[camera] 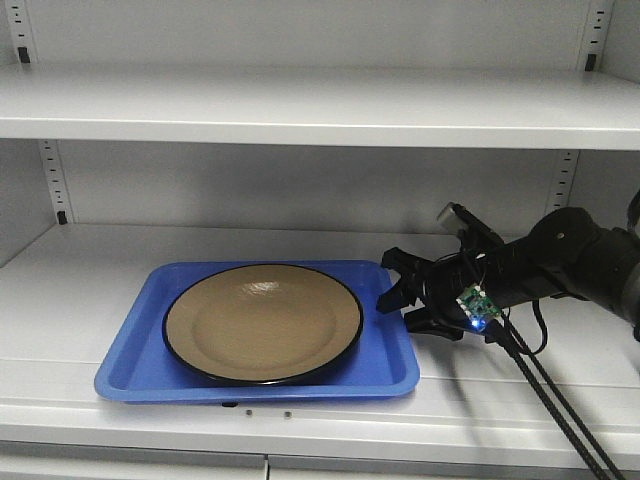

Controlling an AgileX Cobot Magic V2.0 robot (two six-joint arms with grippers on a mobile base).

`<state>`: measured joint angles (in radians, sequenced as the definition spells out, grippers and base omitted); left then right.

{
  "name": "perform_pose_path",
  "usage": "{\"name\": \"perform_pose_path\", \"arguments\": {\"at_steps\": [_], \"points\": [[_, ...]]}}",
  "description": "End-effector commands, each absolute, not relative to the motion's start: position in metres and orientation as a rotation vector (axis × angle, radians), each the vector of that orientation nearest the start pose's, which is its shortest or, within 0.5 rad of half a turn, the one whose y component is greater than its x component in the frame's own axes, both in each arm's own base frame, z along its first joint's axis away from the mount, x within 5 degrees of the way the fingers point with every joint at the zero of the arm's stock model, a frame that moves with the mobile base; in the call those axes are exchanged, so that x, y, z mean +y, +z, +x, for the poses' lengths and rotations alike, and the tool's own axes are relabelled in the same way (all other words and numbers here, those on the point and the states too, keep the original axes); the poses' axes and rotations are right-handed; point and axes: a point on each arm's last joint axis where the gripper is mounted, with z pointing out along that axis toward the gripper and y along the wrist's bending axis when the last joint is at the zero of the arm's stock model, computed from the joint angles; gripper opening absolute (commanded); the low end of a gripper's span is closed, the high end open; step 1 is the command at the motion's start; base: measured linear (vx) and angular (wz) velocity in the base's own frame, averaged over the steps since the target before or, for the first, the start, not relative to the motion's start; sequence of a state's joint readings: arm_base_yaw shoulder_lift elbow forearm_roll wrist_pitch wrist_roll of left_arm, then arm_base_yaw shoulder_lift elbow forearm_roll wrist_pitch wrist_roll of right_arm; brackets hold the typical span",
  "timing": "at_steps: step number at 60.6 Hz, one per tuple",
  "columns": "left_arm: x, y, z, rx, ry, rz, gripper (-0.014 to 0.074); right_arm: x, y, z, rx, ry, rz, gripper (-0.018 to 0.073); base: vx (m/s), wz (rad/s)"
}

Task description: Place disk in tray to left cabinet

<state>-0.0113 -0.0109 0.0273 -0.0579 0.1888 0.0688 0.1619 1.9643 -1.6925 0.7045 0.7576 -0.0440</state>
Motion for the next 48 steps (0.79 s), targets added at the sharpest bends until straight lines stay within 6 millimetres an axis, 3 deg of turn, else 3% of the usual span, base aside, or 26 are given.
{"name": "perform_pose_path", "arguments": {"at_steps": [1, 24, 35, 48], "points": [[-0.002, 0.188, 0.057, 1.627, -0.022, 0.015, -0.0006, 0.111, 0.324, 0.432, 2.309, 0.892, 0.190, 0.0340, 0.00, 0.00], [-0.002, 0.188, 0.057, 1.627, -0.022, 0.015, -0.0006, 0.109, 0.332, 0.427, 2.310, 0.866, 0.158, 0.0340, 0.00, 0.00], [-0.002, 0.188, 0.057, 1.627, -0.022, 0.015, -0.0006, 0.103, 0.354, 0.413, 2.279, 0.788, 0.091, 0.0313, 0.00, 0.00], [-0.002, 0.188, 0.057, 1.627, -0.022, 0.015, -0.0006, 0.090, 0.354, 0.379, 2.200, 0.704, 0.159, 0.0197, 0.00, 0.00]]}}
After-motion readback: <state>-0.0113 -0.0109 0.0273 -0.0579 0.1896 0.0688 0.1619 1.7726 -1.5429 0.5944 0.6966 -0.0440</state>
